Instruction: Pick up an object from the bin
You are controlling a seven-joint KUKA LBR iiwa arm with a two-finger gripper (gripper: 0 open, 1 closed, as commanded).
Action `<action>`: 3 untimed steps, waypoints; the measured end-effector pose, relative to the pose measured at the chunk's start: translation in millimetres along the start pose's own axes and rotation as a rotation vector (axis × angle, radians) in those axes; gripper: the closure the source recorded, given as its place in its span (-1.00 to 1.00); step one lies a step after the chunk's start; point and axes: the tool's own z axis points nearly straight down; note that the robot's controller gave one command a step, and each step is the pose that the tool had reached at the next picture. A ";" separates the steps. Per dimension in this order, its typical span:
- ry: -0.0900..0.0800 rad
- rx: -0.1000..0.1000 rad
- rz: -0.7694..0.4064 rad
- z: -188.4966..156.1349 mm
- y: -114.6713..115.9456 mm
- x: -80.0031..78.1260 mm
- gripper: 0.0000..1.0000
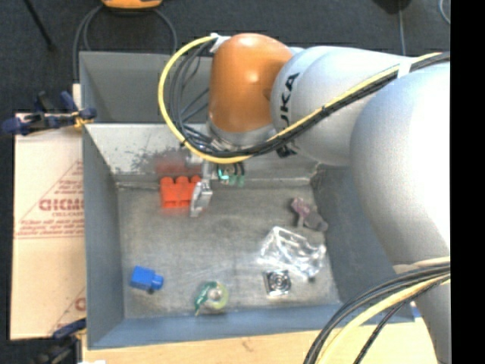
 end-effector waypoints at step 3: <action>-0.012 -0.002 0.379 46.6 -25.1 -5.9 -1.00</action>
Offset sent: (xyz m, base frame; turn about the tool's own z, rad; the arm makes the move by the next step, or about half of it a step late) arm 0.0036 -0.0141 -0.0836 0.1033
